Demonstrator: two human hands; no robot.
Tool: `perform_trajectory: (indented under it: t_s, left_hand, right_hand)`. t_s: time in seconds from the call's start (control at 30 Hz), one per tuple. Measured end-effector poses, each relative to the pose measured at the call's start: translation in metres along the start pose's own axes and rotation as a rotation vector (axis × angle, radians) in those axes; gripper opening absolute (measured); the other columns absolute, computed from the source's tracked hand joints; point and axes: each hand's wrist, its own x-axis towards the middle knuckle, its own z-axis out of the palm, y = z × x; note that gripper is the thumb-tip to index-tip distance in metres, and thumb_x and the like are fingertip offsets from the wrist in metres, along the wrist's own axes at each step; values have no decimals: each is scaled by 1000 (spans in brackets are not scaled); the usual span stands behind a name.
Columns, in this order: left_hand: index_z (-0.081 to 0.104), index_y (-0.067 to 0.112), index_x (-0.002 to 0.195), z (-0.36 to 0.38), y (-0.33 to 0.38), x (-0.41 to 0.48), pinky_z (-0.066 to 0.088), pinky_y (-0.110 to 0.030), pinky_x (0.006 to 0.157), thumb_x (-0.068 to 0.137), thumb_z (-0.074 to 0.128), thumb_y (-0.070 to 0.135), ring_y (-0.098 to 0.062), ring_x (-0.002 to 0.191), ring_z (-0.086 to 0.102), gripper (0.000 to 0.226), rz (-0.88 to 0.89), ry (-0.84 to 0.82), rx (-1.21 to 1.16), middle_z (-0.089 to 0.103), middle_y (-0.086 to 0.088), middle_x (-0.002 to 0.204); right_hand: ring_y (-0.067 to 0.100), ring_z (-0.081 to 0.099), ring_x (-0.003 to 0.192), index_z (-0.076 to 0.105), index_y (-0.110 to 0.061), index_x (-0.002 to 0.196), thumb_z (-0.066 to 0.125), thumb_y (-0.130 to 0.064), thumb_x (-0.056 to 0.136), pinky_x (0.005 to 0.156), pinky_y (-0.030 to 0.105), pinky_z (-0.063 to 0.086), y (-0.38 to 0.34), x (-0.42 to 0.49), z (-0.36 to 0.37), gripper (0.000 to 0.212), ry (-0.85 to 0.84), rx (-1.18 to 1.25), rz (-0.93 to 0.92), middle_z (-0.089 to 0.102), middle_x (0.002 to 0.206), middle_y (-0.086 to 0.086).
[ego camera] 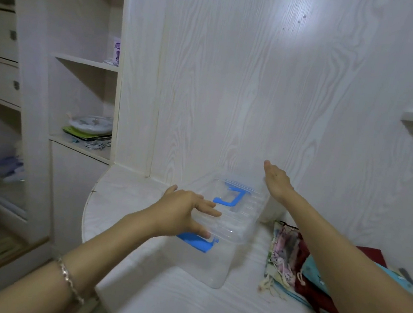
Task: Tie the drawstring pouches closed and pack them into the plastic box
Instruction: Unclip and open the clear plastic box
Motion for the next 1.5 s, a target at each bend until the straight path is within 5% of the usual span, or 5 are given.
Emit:
perform_trajectory:
  t_s: [0.6,0.97,1.13,1.37,1.5]
  left_hand:
    - [75,27,105,-14,8,4,37,-13,101,70,84,21,9,114,55,37,23,10,-402,67,17,118]
    - [66,12,119,-56,-13,18,50,-31,85,87,70,20,-7,102,66,33,-223,923,-1299,70,4,113]
    - [55,19,77,-27,-57,9,48,-39,59,96,56,18,-10,64,64,19,-571,1170,-1606,62,1,83]
    - [39,2,137,31,-95,9,44,-63,85,101,42,19,-33,112,56,40,-972,920,-1806,51,-16,133]
    - [40,2,139,50,-111,12,47,-46,78,97,40,3,-32,109,58,42,-1086,704,-1711,55,-16,127]
  right_hand:
    - [33,31,142,31,-13,150,11,-61,98,118,50,20,11,-8,-10,74,-40,137,9,31,156,12]
    - [27,37,138,34,-12,149,12,-51,102,115,38,23,4,-9,-12,64,139,420,70,37,152,9]
    - [31,46,129,42,-8,142,14,-54,100,113,42,30,16,-16,1,68,78,359,74,47,143,13]
    - [31,46,128,41,-5,142,15,-49,103,109,39,30,19,-27,5,64,71,312,57,47,141,15]
    - [29,48,126,43,-5,140,15,-51,102,109,38,31,21,-29,3,66,54,317,42,48,141,15]
